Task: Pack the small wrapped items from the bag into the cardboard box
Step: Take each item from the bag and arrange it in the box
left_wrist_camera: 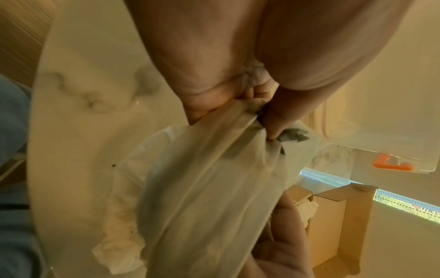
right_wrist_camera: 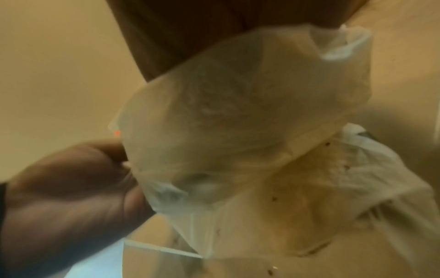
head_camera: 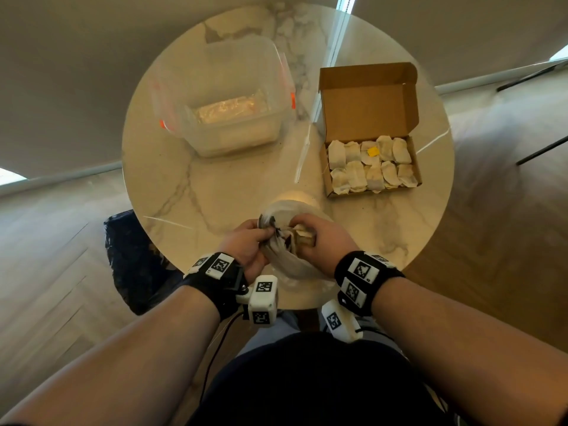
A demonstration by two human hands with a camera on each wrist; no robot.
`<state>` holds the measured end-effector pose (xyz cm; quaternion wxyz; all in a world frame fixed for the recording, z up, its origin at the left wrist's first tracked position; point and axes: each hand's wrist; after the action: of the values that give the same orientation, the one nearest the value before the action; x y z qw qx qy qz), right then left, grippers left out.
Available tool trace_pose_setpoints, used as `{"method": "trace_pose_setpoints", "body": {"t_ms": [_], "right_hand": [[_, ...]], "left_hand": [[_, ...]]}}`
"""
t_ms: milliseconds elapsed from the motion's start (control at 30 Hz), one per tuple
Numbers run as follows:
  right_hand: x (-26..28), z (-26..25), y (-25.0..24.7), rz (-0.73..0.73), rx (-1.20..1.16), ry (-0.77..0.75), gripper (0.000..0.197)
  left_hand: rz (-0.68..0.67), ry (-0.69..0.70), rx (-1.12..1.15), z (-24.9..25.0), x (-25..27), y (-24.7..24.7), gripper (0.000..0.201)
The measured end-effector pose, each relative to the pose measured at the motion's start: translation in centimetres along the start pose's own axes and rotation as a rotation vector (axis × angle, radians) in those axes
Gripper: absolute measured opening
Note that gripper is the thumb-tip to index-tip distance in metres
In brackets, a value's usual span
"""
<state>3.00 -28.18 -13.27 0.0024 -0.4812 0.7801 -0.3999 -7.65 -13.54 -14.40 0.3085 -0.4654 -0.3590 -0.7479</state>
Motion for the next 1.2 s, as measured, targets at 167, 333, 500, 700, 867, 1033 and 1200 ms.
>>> {"method": "trace_pose_setpoints", "body": {"t_ms": [167,333,500,700,867,1033,1200], "right_hand": [[0.4,1.0,-1.4,0.054,-0.181,0.09,0.028],[0.8,1.1,-3.7,0.095,-0.328,0.076,0.026],[1.3,1.1,-5.9,0.09,-0.459,0.093,0.029],[1.8,-1.4,-9.7,0.02,-0.866,0.078,0.028],[2.2,-4.0,-13.3,-0.075,-0.921,0.001,0.037],[2.3,-5.2,-16.9,-0.134,-1.081,-0.055,0.034],[1.7,-4.2,-19.6,-0.021,-0.973,-0.105,0.036]], "left_hand": [[0.018,0.035,0.017,0.2,0.0,-0.1,0.015],[0.155,0.14,-0.169,0.6,-0.2,-0.7,0.009],[0.306,0.328,-0.49,2.6,0.8,-1.4,0.049],[0.2,0.682,-0.606,5.1,4.9,1.4,0.033],[-0.111,0.578,-0.512,6.1,6.8,5.7,0.042],[-0.414,0.32,-0.292,5.9,8.4,9.4,0.068],[-0.458,0.356,-0.368,5.7,8.8,12.4,0.064]]}}
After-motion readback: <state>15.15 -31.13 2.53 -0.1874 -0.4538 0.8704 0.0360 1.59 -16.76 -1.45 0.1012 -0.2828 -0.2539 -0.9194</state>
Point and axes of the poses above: each hand's wrist, its own x-axis away from the middle knuckle, its own y-axis out of the palm, z = x × y, and after that the axes turned 10 degrees about -y, right-handed
